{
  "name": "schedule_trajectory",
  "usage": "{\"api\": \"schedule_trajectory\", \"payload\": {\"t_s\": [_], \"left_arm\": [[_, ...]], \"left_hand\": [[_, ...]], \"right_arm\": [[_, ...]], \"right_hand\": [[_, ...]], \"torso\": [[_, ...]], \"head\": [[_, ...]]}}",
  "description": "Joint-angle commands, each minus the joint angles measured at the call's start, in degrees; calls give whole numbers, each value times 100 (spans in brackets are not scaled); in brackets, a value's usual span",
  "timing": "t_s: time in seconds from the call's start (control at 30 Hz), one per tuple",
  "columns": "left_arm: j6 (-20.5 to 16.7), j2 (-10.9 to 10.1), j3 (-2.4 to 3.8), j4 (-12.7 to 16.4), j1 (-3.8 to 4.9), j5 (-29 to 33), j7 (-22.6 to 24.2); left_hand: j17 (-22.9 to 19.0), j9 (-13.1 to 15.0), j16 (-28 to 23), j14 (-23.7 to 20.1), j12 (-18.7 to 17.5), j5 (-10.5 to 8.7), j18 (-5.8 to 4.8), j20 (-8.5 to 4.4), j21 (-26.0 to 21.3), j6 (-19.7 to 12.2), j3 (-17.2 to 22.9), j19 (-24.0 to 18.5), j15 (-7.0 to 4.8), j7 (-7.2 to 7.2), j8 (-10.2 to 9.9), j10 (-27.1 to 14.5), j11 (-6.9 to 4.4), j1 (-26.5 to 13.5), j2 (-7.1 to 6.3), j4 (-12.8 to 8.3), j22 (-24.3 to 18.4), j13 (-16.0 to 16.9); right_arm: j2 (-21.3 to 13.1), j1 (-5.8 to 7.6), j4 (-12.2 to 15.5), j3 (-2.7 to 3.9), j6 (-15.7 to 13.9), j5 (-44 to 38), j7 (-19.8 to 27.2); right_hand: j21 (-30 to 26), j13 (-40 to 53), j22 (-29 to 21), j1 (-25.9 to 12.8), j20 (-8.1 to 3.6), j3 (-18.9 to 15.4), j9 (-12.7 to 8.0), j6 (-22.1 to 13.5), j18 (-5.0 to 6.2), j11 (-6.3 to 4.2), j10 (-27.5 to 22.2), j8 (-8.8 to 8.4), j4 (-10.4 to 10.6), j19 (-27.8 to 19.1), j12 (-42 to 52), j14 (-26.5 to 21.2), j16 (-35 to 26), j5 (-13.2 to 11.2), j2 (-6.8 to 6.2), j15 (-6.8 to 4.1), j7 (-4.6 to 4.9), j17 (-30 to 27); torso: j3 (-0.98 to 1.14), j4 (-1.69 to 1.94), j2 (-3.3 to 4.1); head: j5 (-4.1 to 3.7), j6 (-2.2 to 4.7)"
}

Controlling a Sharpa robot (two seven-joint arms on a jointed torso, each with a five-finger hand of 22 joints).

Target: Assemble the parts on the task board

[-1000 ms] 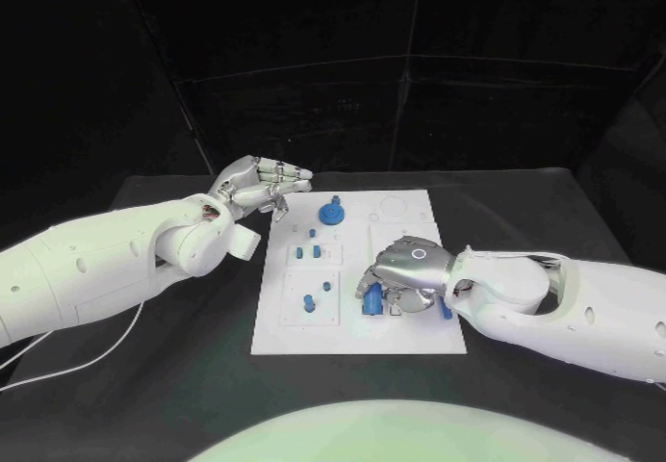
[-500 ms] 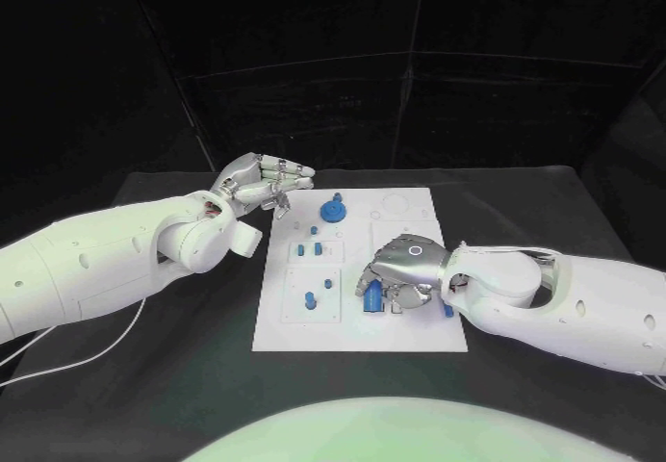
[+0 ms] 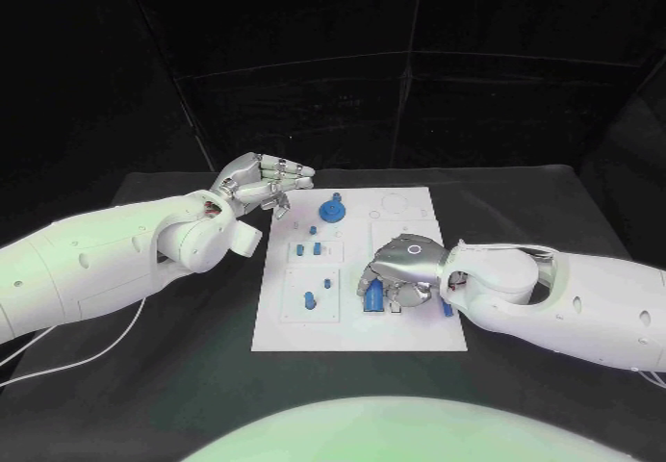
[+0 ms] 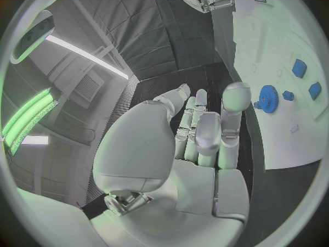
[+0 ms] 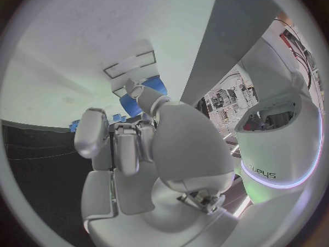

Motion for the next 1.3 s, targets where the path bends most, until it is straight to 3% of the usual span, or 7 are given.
{"api": "schedule_trajectory", "payload": {"t_s": [0.03, 0.3, 0.47, 0.63, 0.87, 1.13, 1.3], "left_arm": [[60, 7, 3, 0, 6, 25, 7], [63, 9, 2, -1, 6, 25, 5], [62, 7, 2, -1, 6, 25, 3], [62, 5, 1, 0, 6, 25, 1], [68, 3, 1, 3, 6, 25, -3], [77, 0, 1, 6, 6, 25, -5], [83, -1, 1, 7, 6, 25, -10]], "left_hand": [[-5, -8, -22, -14, -37, 29, 76, 9, -21, -39, -35, -44, 8, 18, -35, -11, 30, -2, 35, 12, -9, 6], [-5, -8, -22, -14, -37, 29, 76, 9, -21, -39, -35, -44, 8, 18, -35, -11, 30, -2, 35, 12, -9, 6], [-12, -8, -23, -16, -38, 29, 77, 11, -28, -50, -40, -46, 11, 21, -39, -17, 33, -2, 36, 13, -14, 6], [-12, -8, -23, -16, -38, 29, 77, 11, -28, -50, -40, -46, 11, 21, -39, -17, 33, -2, 36, 13, -14, 6], [-12, -8, -23, -16, -38, 29, 77, 11, -28, -50, -40, -46, 11, 21, -39, -17, 33, -2, 36, 13, -14, 6], [-12, -8, -23, -16, -38, 29, 77, 11, -28, -50, -40, -46, 11, 21, -39, -17, 33, -2, 36, 13, -14, 6], [-12, -8, -23, -16, -38, 29, 77, 11, -28, -50, -40, -46, 11, 21, -39, -17, 33, -2, 36, 13, -14, 6]], "right_arm": [[12, -1, 3, -9, 271, 43, 88], [33, -1, -17, -10, 353, 72, 105], [35, -1, -33, -10, 334, 75, 67], [35, -1, -44, -10, 329, 76, 33], [33, -1, -36, -10, 331, 77, 12], [0, -1, 2, -10, 238, 62, 19], [-62, -2, 49, -10, -63, 50, 29]], "right_hand": [[-17, 883, -3, -19, 26, -3, -5, 337, -41, 29, 29, -25, 24, -10, -32, 567, 28, -17, -34, 35, 360, 1372], [-34, 861, -25, 4, 23, 0, -31, 233, -35, 1, 3, -118, 33, -32, -59, 563, 19, -12, -53, 13, 343, 1354], [-46, 785, -31, 54, -10, 24, -161, -324, -32, -91, -69, -405, 41, -45, -148, 560, 16, -10, -134, -59, 224, 1349], [-50, 713, -29, 84, -47, 19, -276, -840, -32, -163, -132, -412, 63, -46, -231, 554, 5, -7, -188, -122, 118, 1328], [-57, 682, -30, 114, -80, -11, -291, -1194, -31, -220, -156, -415, 90, -50, -264, 553, 2, -7, -225, -170, 32, 1325], [-55, 683, -26, 126, -87, -15, -295, -1291, -32, -232, -154, -417, 92, -47, -261, 555, 7, -2, -230, -179, 14, 1334], [-43, 697, -4, 134, -92, -14, -288, -1262, -36, -236, -138, -406, 96, -32, -242, 562, 19, 25, -226, -187, 20, 1359]], "torso": [[-2, 2, 0], [-3, -1, 1], [-2, 2, 2], [-4, 0, -1], [-2, -2, -2], [-3, -4, -2], [0, -3, 0]], "head": [[4, -5], [1, -9], [3, -14], [4, -21], [7, -34], [0, -34], [-14, -27]]}}
